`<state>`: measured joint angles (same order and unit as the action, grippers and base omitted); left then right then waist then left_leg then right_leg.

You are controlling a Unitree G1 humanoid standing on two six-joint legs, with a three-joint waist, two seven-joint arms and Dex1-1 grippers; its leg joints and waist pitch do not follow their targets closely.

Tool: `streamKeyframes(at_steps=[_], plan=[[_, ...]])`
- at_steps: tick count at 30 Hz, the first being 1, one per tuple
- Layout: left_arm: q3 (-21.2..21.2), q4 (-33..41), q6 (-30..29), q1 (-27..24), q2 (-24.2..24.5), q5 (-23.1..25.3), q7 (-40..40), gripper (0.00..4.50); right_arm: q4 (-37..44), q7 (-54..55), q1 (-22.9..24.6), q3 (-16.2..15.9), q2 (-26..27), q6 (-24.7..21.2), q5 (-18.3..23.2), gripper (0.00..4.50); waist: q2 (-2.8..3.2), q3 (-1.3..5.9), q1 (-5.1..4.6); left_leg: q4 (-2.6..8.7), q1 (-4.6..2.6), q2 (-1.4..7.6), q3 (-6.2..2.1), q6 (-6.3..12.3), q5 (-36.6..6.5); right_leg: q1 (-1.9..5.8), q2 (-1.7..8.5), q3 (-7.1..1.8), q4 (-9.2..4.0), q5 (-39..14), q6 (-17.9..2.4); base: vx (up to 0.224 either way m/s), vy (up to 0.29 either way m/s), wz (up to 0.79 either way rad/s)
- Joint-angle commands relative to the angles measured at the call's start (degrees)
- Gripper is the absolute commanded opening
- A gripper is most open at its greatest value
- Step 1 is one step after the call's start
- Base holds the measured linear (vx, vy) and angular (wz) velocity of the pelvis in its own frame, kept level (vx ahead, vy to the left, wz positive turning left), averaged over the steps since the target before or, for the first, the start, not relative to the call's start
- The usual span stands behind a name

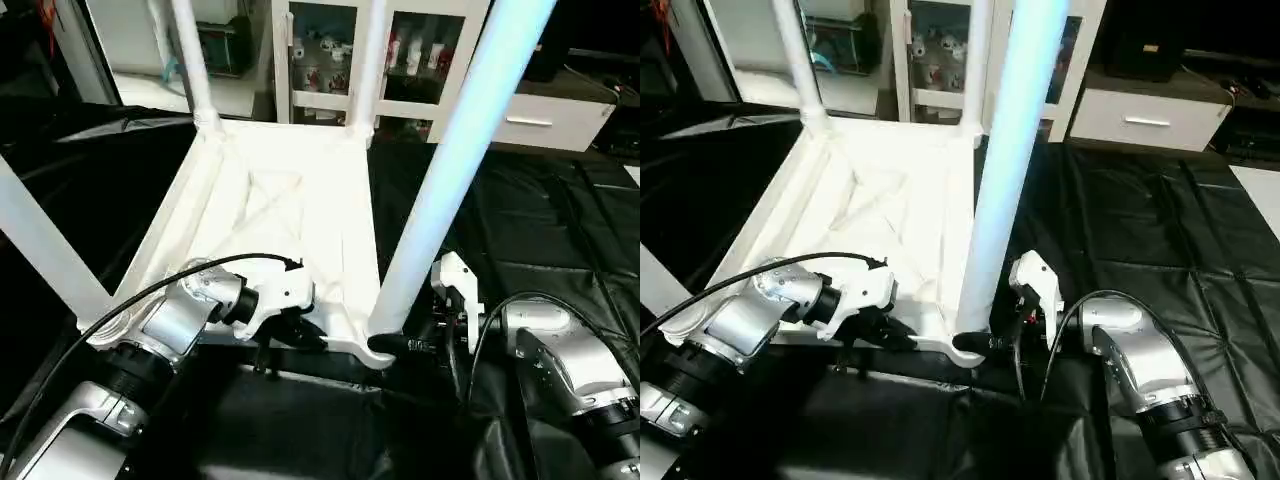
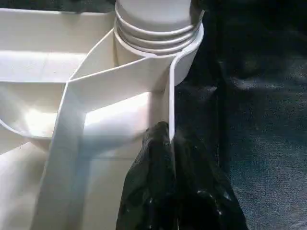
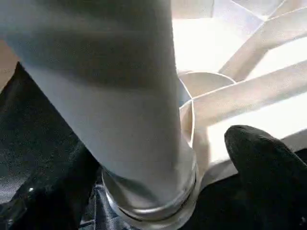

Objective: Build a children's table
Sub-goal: Rotate leg to tighten

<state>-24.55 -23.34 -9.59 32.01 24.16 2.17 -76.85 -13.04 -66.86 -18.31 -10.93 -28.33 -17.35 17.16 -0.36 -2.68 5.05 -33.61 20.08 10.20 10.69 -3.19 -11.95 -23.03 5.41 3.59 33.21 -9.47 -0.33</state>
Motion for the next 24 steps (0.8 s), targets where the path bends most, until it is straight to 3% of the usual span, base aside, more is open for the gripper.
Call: streamKeyframes(at_steps=[1, 7, 14, 24], plan=[[-3.9, -0.6, -1.2, -1.8, 0.0, 1.6, -2.3, 0.0, 0.9, -1.1, -0.3, -0.2, -0.6, -0.2, 0.6, 4.02, -0.46, 3.31, -0.28, 4.28, -0.47, 3.21, -0.73, 2.67, -9.5, 2.64, 3.33, -2.5, -2.72, -10.9, -14.4, 0.0, 0.0, 0.0], [-3.9, -0.4, -1.4, -1.8, 0.0, 2.0, -1.8, 0.0, 0.8, -3.0, -0.5, -1.4, -0.6, -0.8, 0.5, 3.51, -0.57, 3.51, -0.2, 4.03, -0.41, 3.21, -0.66, 3.72, -7.4, 2.76, 3.28, -2.42, -2.33, -7.7, -15.2, 0.0, 0.0, 0.0], [-4.2, -0.2, -1.6, -1.9, 0.2, 2.2, -1.5, 0.0, 0.7, -4.8, -0.5, -2.5, -1.2, -0.8, -0.1, 2.89, -0.63, 3.6, -0.11, 3.91, -0.42, 3.16, -0.65, 3.93, -6.9, 2.82, 3.28, -2.39, -2.24, -7.5, -15.3, 0.0, 0.0, 0.0], [-4.2, -0.3, -1.9, -2.0, -0.2, 2.2, -1.0, 0.0, -1.8, -2.8, -0.9, -2.9, -0.2, 1.0, -2.3, 2.33, -0.76, 3.57, -0.26, 4.16, -0.58, 3.21, -0.77, 2.44, -9.8, 2.79, 3.23, -2.37, -2.55, -9.5, -14.7, 0.0, 0.0, 0.0]])
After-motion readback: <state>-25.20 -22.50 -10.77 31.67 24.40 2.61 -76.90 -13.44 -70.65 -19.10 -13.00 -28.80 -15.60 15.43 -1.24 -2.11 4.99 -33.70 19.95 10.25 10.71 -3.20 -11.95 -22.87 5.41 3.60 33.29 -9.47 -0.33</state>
